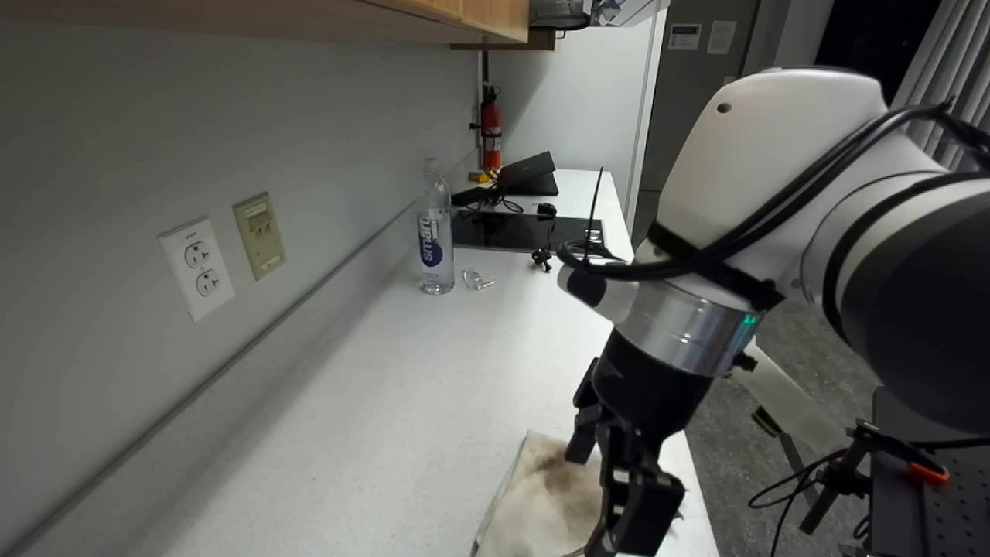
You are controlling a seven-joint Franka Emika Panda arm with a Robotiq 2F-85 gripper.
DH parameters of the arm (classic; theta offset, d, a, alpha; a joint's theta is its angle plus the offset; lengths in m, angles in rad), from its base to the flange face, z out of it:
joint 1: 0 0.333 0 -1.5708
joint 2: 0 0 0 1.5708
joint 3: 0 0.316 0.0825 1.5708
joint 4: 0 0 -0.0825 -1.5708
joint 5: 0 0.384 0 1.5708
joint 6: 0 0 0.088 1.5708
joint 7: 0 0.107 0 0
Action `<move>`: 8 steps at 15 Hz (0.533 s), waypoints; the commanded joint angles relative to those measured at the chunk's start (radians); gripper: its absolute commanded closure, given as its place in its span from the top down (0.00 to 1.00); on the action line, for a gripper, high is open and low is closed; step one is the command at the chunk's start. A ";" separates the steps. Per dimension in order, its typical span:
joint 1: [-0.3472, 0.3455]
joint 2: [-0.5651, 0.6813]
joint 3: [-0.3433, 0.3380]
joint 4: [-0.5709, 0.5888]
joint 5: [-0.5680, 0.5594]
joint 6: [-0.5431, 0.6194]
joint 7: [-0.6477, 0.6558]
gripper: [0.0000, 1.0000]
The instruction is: Unfold the towel
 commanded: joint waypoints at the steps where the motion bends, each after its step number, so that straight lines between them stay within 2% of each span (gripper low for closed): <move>1: 0.000 0.119 0.042 0.089 -0.050 0.056 0.058 1.00; 3: 0.003 0.177 0.049 0.125 -0.088 0.078 0.091 1.00; 8: 0.024 0.302 0.009 0.183 -0.205 0.126 0.173 1.00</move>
